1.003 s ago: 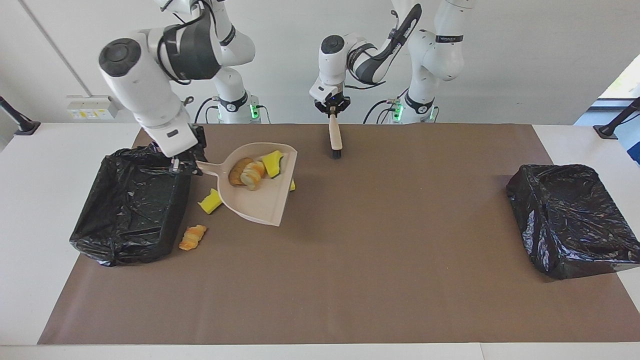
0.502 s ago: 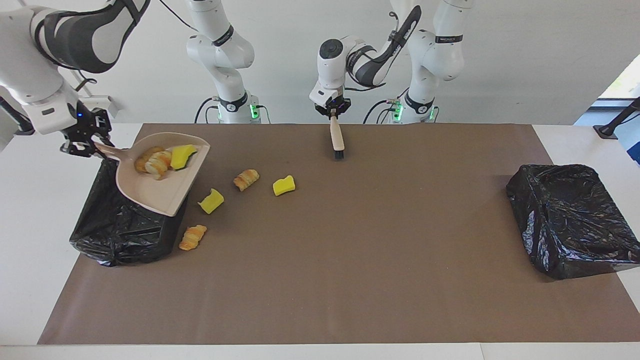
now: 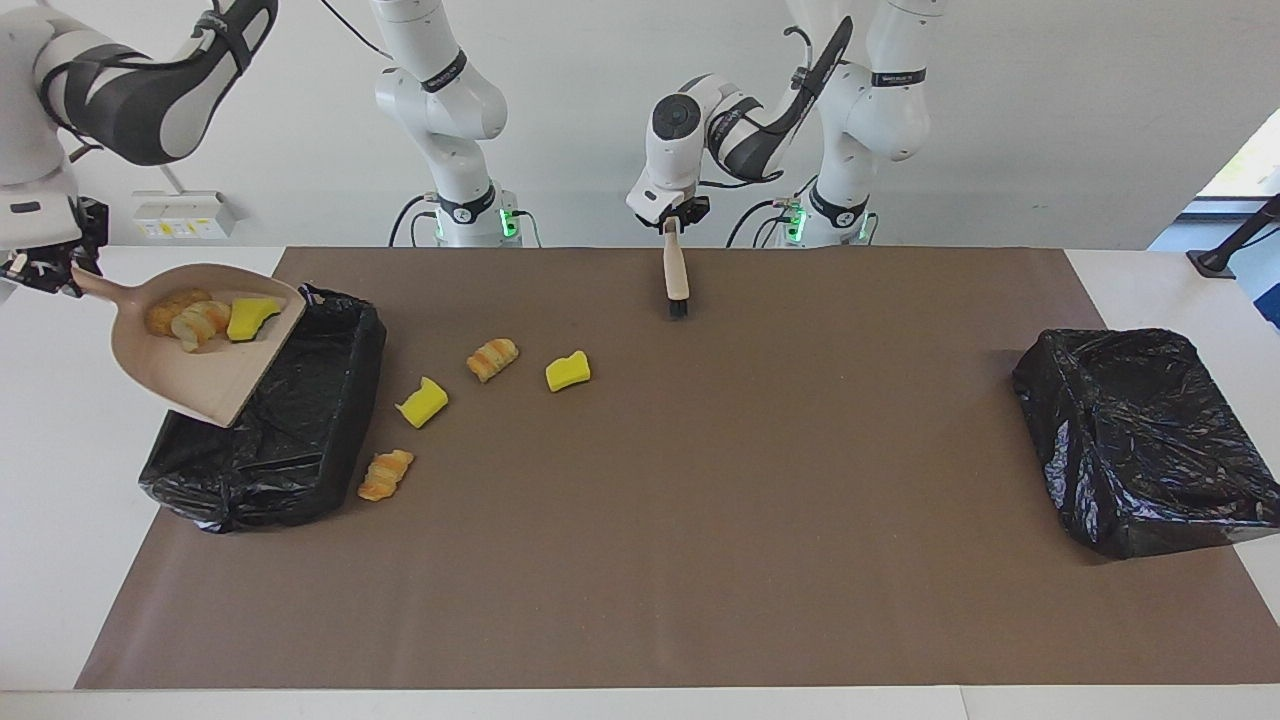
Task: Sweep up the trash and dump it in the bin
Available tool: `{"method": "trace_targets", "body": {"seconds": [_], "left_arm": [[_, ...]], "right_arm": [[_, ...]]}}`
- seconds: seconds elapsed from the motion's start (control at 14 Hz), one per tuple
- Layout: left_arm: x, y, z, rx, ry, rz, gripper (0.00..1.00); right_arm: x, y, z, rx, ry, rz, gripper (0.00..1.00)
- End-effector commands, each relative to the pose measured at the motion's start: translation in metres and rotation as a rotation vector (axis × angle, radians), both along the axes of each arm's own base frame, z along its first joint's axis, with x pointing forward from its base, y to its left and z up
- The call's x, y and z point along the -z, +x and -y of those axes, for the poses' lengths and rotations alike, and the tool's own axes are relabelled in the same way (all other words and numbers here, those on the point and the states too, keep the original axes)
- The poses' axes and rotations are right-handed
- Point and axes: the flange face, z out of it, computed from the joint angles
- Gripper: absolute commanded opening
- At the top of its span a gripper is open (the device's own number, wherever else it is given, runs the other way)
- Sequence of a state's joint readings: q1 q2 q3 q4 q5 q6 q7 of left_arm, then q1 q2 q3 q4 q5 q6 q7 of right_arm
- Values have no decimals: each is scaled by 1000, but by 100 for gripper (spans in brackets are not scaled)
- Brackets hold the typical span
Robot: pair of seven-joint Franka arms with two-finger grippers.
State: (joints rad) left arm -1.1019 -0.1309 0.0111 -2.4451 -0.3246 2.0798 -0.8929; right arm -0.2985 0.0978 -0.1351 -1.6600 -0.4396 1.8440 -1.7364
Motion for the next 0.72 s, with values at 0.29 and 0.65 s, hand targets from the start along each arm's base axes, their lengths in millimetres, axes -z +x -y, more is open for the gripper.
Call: {"method": "trace_targets", "body": {"seconds": [0.29,0.65], "left_arm": [[-94,150,-35,-26,-97,84,100],[-177,274,-148,129,-150,294,100]], "right_arm": [[36,8,-60,-204,-126,-67,0],[26,26,-85,-315,-274,-100,0]]}}
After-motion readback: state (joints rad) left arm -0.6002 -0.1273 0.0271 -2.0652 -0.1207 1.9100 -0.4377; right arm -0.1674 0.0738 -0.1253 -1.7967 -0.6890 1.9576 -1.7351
